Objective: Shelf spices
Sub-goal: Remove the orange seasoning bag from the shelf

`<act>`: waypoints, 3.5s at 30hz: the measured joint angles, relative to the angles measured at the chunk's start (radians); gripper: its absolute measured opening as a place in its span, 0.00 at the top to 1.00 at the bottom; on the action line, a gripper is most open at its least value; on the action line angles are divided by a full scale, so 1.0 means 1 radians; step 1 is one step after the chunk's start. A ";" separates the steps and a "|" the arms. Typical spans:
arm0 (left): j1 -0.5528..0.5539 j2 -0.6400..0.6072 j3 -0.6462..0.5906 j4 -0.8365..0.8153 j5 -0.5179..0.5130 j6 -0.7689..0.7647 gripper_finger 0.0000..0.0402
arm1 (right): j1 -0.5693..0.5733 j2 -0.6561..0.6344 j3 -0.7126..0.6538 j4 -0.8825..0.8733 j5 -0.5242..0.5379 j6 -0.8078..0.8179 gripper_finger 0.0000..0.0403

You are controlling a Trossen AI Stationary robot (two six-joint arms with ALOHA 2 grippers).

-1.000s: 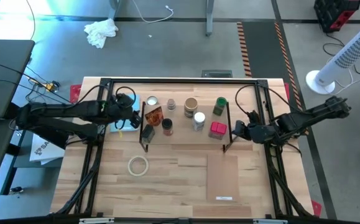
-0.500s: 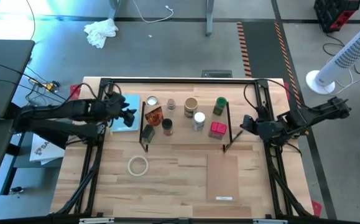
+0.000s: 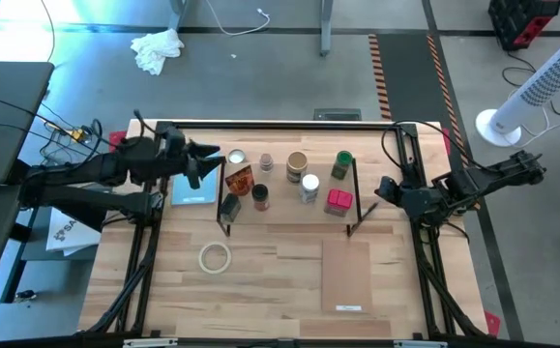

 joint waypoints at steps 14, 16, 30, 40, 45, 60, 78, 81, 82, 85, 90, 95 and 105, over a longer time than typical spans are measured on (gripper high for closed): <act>0.042 0.360 0.398 -0.657 0.096 0.232 0.43 | 0.000 0.000 0.000 -0.029 0.008 -0.001 1.00; 0.048 0.383 0.400 -0.637 0.154 0.228 0.43 | 0.000 0.000 0.000 -0.029 0.010 -0.013 1.00; 0.081 0.537 0.393 -0.649 0.251 0.199 0.46 | 0.000 0.001 0.000 -0.036 0.010 -0.064 1.00; 0.085 0.485 0.473 -0.740 0.142 0.212 0.96 | 0.000 0.001 -0.001 -0.059 0.010 -0.072 1.00; 0.086 0.423 0.647 -0.919 0.072 0.203 0.99 | 0.000 0.002 -0.001 -0.077 0.010 -0.072 1.00; -0.006 0.328 0.649 -1.273 0.125 -0.125 1.00 | 0.000 0.005 -0.001 -0.081 0.018 -0.035 1.00; -0.179 0.189 -0.017 -0.963 0.083 -0.614 1.00 | 0.000 0.009 -0.001 -0.085 0.025 -0.034 1.00; -0.213 0.206 -0.057 -0.934 0.065 -0.646 1.00 | 0.000 0.009 -0.001 -0.085 0.025 -0.034 1.00; -0.224 0.216 -0.067 -0.932 0.062 -0.656 1.00 | 0.000 0.009 -0.001 -0.085 0.025 -0.034 1.00; -0.253 0.232 -0.080 -0.916 0.053 -0.675 1.00 | 0.000 0.009 -0.001 -0.086 0.025 -0.034 1.00; -0.287 0.290 -0.082 -0.924 0.038 -0.669 1.00 | 0.000 0.009 -0.001 -0.089 0.032 -0.034 1.00; -0.309 0.358 -0.106 -0.880 0.062 -0.670 1.00 | 0.000 0.009 -0.001 -0.089 0.040 -0.034 1.00; -0.325 0.366 -0.106 -0.845 0.046 -0.693 0.95 | 0.000 0.009 -0.001 -0.089 0.040 -0.035 1.00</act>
